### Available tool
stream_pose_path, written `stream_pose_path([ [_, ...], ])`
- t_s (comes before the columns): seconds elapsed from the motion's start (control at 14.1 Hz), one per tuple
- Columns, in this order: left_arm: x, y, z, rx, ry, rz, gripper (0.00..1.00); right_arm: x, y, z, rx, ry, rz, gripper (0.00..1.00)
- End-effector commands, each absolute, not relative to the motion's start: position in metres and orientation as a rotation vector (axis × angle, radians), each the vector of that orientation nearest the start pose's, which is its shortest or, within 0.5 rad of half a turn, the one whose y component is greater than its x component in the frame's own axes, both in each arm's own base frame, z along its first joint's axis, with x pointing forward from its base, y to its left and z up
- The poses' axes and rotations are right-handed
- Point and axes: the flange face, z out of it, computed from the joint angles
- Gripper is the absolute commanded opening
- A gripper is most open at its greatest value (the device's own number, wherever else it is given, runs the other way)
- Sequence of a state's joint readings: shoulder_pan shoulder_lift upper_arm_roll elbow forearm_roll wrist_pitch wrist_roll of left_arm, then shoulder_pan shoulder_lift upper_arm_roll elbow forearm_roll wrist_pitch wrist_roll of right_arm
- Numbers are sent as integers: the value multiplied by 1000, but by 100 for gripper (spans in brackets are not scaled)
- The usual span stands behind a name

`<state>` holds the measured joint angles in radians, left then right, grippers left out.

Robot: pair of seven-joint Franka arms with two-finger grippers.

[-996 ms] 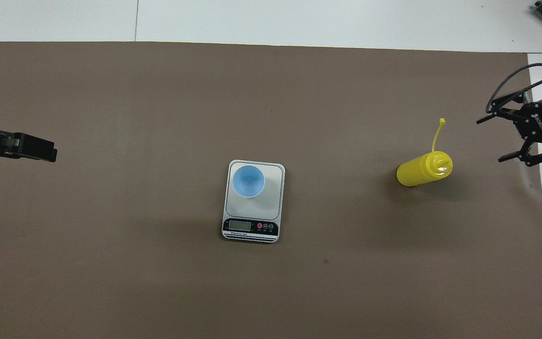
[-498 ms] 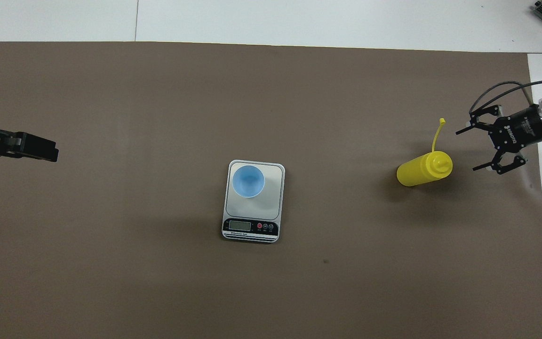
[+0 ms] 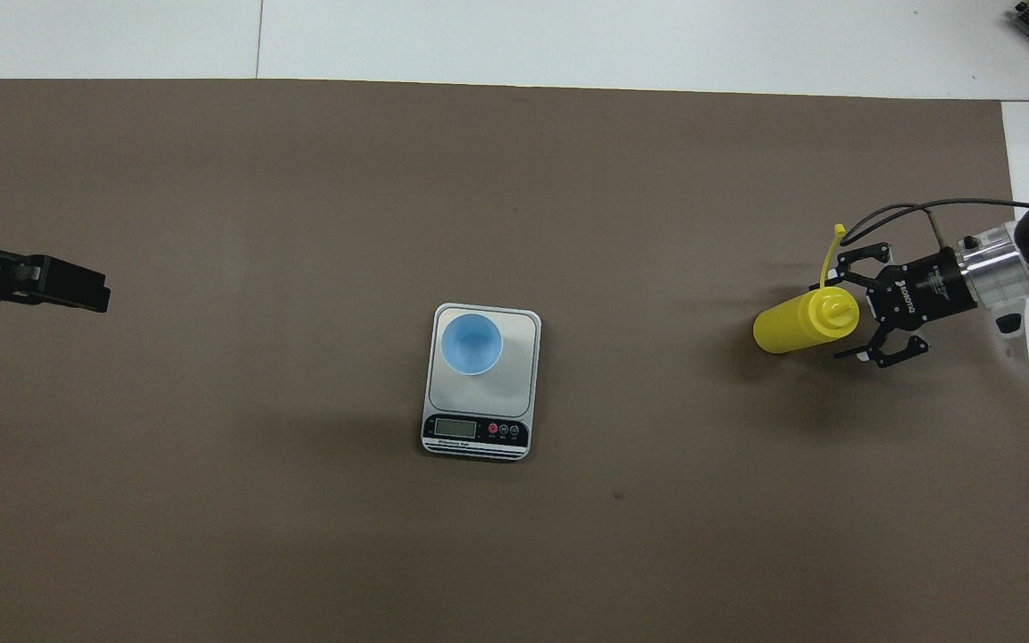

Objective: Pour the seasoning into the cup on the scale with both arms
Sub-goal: 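Lower the open right gripper around the yellow bottle and close, then lift the yellow bottle with the right gripper toward the cup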

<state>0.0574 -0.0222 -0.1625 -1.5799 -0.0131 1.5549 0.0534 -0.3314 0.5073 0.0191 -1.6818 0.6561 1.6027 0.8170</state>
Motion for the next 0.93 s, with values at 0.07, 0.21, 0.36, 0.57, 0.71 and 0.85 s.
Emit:
stream_pose_path([
  [0.07, 541, -58, 631, -3125, 257, 22, 100, 575, -100, 302, -1903, 1544, 1017, 100],
  [0.21, 541, -58, 631, -3127, 257, 22, 100, 581, -82, 304, -1888, 1520, 1021, 89],
  [0.36, 542, -58, 632, -3127, 252, 17, 100, 588, -66, 312, -1907, 1516, 995, 24],
  [0.57, 541, -59, 631, -3127, 257, 20, 100, 606, -22, 346, -1907, 1656, 866, 0],
  [0.71, 542, -59, 631, -3127, 255, 20, 100, 615, 33, 377, -1925, 1736, 758, 0],
  [0.85, 542, -59, 631, -3127, 255, 20, 100, 616, 95, 389, -2042, 1784, 624, 0],
])
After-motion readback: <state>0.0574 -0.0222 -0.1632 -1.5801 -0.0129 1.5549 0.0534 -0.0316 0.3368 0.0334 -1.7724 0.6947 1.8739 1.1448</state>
